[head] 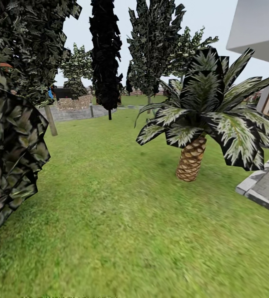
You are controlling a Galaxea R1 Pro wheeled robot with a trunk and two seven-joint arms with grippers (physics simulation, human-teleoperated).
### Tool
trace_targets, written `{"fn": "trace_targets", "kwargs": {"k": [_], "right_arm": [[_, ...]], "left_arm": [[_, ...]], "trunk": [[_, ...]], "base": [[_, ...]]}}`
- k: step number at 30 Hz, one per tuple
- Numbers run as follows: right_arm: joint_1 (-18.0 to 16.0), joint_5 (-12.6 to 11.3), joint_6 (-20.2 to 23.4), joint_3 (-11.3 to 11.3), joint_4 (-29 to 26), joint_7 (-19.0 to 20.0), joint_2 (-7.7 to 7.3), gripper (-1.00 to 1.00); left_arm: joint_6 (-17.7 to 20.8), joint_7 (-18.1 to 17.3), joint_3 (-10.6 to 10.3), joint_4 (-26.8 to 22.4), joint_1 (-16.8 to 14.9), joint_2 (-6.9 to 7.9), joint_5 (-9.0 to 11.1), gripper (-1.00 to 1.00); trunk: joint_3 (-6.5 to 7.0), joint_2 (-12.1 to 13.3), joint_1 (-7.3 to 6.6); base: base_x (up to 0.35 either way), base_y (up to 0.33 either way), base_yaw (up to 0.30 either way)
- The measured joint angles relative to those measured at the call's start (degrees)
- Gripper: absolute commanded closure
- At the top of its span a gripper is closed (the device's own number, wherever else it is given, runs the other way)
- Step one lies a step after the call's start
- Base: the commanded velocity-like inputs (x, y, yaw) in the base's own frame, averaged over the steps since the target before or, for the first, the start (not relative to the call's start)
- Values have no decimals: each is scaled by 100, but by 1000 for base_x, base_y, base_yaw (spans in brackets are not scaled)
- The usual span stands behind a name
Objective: Take the three Easter eggs out of the wicker basket on the lawn in the garden, then place them on the lawn next to a single tree (choose any tree) so that all three eggs are next to the same tree and none are left in the basket.
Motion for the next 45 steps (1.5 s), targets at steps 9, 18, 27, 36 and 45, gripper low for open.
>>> {"fn": "trace_targets", "kwargs": {"k": [9, 18, 27, 36, 45], "right_arm": [[0, 0, 0, 2, 0, 0, 0, -100], [0, 0, 0, 1, 0, 0, 0, -100], [0, 1, -8, 30, 0, 0, -1, -100], [0, 4, -8, 19, 0, 0, -2, -100], [1, 18, -8, 37, -1, 4, -4, -100]], "left_arm": [[1, 0, 0, -2, 0, 0, -1, -100], [-2, 0, 5, -7, 0, -2, 16, -100], [5, 0, 16, -6, 0, 0, 31, -100], [5, 0, 18, -5, 0, 0, 31, -100], [5, 0, 16, -4, 0, -2, 31, -100]], "trunk": [[0, 0, 0], [0, 0, 0], [0, -1, -3], [0, -1, -3], [0, -1, -3]], "base": [[0, 296, 257], [0, 172, 248], [142, 6, 34], [331, 0, 71], [333, 0, -98]]}}
